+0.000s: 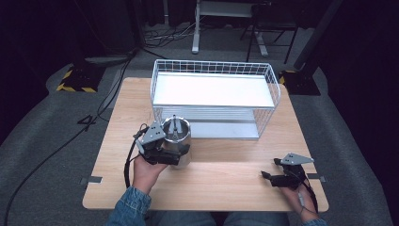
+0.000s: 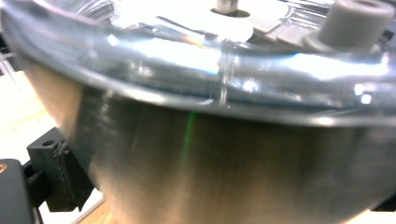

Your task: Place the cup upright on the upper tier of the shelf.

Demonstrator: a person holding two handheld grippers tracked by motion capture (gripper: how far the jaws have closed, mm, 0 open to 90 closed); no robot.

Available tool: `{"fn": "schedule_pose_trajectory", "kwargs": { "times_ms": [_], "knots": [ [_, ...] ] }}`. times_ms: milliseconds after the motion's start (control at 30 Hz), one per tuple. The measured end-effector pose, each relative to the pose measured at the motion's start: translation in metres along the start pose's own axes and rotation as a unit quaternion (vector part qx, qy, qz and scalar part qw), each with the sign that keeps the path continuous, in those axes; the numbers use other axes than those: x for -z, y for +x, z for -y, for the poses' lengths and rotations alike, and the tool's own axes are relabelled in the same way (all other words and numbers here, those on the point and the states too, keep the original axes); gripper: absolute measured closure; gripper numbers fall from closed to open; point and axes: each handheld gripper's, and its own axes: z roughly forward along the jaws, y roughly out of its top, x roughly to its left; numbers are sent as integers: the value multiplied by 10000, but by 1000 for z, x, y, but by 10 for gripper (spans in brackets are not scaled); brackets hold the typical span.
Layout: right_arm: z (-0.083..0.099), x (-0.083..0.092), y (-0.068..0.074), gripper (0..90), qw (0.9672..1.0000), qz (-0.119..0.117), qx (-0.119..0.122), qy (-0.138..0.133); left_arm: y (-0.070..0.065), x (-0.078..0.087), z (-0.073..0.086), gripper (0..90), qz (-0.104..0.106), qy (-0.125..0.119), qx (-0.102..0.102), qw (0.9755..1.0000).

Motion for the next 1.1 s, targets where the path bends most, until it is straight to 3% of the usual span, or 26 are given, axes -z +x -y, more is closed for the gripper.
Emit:
{"fn": "schedule_pose_trajectory", "kwargs": {
  "times_ms": [600,1100],
  "knots": [
    [0,0,0,198,10000,3,8,2,0,7,-62,34,224,-325,-158,9991],
    [0,0,0,199,10000,15,6,0,-3,-5,-113,35,397,-525,-193,9976]
  ]
}}
